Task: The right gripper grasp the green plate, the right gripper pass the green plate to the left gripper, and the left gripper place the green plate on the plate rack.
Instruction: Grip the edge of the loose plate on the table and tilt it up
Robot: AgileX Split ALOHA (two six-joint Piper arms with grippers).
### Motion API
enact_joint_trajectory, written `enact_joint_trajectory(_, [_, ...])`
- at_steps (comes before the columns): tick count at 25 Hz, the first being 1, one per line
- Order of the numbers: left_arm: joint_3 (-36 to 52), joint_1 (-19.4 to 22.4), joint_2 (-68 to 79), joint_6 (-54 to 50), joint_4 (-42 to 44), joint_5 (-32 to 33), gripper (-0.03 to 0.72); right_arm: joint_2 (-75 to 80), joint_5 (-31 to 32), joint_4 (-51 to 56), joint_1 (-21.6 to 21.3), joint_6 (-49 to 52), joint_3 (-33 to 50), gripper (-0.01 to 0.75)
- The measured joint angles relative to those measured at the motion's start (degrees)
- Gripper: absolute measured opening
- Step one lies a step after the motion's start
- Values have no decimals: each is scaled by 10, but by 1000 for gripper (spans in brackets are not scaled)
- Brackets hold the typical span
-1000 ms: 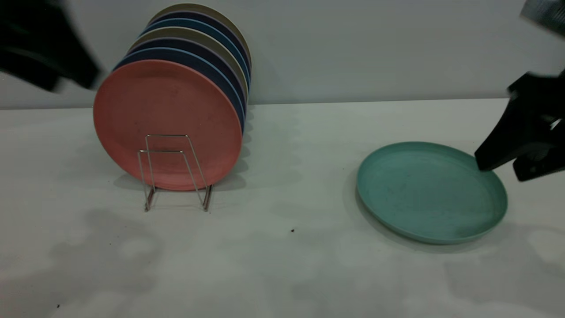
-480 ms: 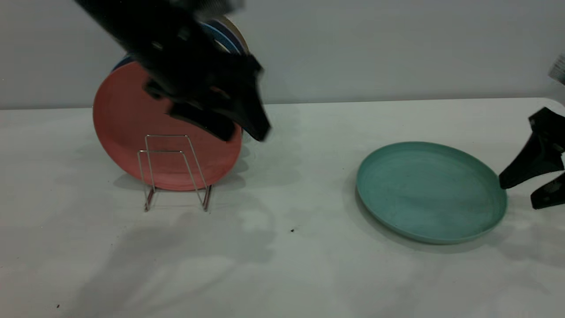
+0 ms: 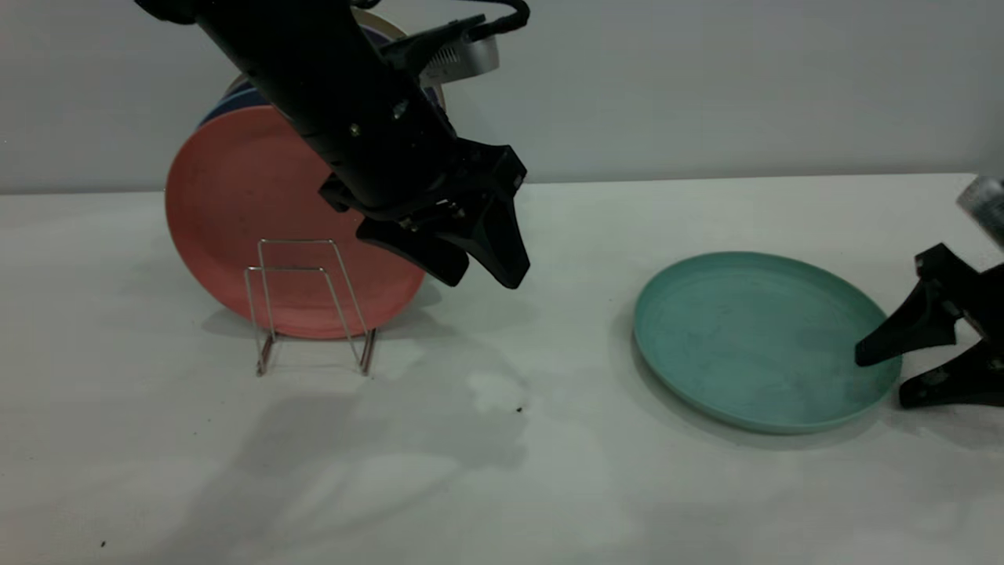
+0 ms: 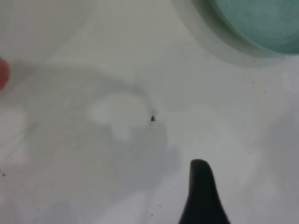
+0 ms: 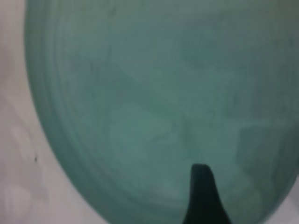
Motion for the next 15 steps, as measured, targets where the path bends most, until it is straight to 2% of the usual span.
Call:
enact_joint_trajectory(4, [0, 0, 0, 0, 0, -3, 541, 24, 13, 19, 0, -7, -15, 464])
enact_joint_trajectory(7, [0, 0, 0, 0, -7, -15, 541, 37, 19, 38, 0, -10, -27, 378])
enact_joint_trajectory(10, [0, 0, 0, 0, -22, -35, 541, 51, 22, 44, 2, -10, -43, 251])
enact_joint_trajectory(13, [0, -1, 0, 0, -42, -56, 541, 57, 21, 45, 5, -23, -56, 71])
enact_joint_trajectory(15, [0, -1, 0, 0, -51, -66, 541, 59, 27, 46, 8, -40, -65, 29])
